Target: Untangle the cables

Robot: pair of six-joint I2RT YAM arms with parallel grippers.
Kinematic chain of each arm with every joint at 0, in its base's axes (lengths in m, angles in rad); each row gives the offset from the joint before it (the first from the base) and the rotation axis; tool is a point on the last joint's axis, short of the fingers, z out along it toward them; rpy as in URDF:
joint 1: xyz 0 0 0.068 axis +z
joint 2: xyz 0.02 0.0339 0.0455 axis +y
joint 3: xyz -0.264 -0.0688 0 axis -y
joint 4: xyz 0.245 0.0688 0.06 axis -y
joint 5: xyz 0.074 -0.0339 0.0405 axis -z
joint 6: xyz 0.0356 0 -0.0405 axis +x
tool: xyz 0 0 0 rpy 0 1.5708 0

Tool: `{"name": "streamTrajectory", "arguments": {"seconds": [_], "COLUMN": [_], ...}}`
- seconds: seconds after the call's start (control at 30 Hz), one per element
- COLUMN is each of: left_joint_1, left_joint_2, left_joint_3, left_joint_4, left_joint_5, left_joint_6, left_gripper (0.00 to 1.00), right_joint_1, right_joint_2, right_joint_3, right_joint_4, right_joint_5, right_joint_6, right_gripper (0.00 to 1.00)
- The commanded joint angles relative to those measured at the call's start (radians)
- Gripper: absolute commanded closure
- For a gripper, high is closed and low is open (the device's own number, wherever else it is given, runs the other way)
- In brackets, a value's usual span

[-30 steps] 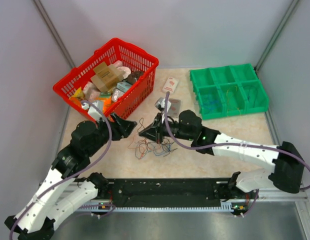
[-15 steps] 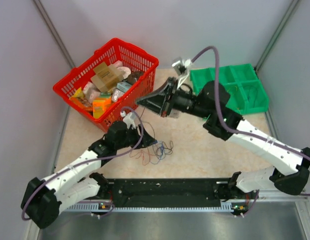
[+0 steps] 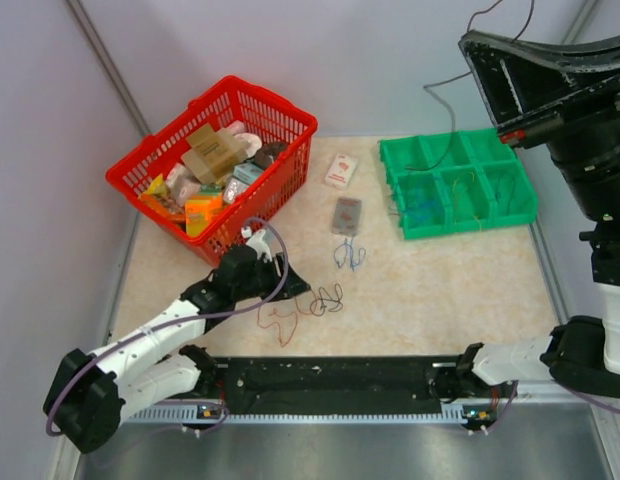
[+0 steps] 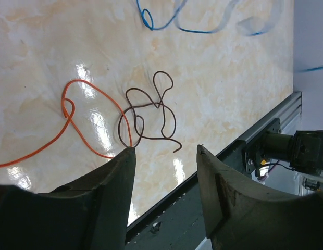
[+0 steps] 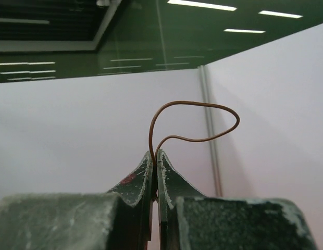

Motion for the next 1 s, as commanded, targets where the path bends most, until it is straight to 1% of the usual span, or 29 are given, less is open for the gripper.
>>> {"name": "streamTrajectory", "arguments": {"seconds": [0.0, 0.1, 0.2, 0.23, 0.3, 0.37, 0.43, 0.47, 0.5, 0.53, 0.6, 0.7, 0.77, 0.83, 0.9, 0.97], "left_joint_1": [0.0, -0.002, -0.002, -0.002, 0.0, -0.002, 0.0, 0.0, 0.0, -0.002, -0.002, -0.005, -0.005, -0.008, -0.011, -0.015], "left_joint_2": [-0.083, -0.124, -0.15, -0.155, -0.153, -0.146, -0.133, -0.127, -0.121, -0.114, -0.103, -0.084, -0.075, -0.074, -0.081, -0.09], "left_joint_3": [0.041, 0.06, 0.068, 0.071, 0.083, 0.107, 0.14, 0.15, 0.159, 0.169, 0.186, 0.203, 0.213, 0.216, 0.213, 0.204], "left_joint_4": [-0.054, -0.102, -0.121, -0.121, -0.119, -0.131, -0.15, -0.156, -0.157, -0.157, -0.164, -0.174, -0.182, -0.181, -0.179, -0.171], "left_joint_5": [-0.086, -0.121, -0.135, -0.133, -0.121, -0.106, -0.071, -0.058, -0.046, -0.034, -0.018, -0.018, -0.015, -0.012, -0.017, -0.017], "left_joint_6": [0.061, 0.086, 0.089, 0.091, 0.098, 0.111, 0.124, 0.131, 0.137, 0.141, 0.154, 0.164, 0.164, 0.16, 0.149, 0.138], "left_gripper": [0.46, 0.43, 0.41, 0.41, 0.38, 0.37, 0.35, 0.35, 0.34, 0.34, 0.34, 0.34, 0.34, 0.34, 0.34, 0.34], "right_joint_1": [-0.005, -0.005, -0.004, -0.005, -0.007, -0.018, -0.05, -0.088, -0.128, -0.184, -0.287, -0.402, -0.464, -0.499, -0.518, -0.533], "right_joint_2": [0.059, 0.05, 0.027, -0.003, -0.077, -0.162, -0.248, -0.288, -0.315, -0.342, -0.385, -0.413, -0.408, -0.396, -0.355, -0.284], "right_joint_3": [0.018, -0.003, -0.075, -0.15, -0.323, -0.544, -0.766, -0.865, -0.929, -1.0, -1.121, -1.217, -1.215, -1.183, -1.116, -0.998], "right_joint_4": [-0.112, -0.129, -0.129, -0.129, -0.129, -0.13, -0.152, -0.182, -0.237, -0.276, -0.311, -0.314, -0.318, -0.304, -0.288, -0.282], "right_joint_5": [0.2, 0.39, 0.611, 0.685, 0.759, 0.832, 0.862, 0.851, 0.813, 0.761, 0.64, 0.534, 0.465, 0.401, 0.374, 0.386], "right_joint_6": [-0.223, -0.395, -0.51, -0.529, -0.511, -0.462, -0.372, -0.309, -0.238, -0.143, -0.016, 0.057, 0.08, 0.085, 0.066, 0.059], "right_gripper": [1.0, 1.0, 1.0, 1.0, 1.0, 1.0, 1.0, 1.0, 1.0, 1.0, 1.0, 1.0, 1.0, 1.0, 1.0, 1.0]}}
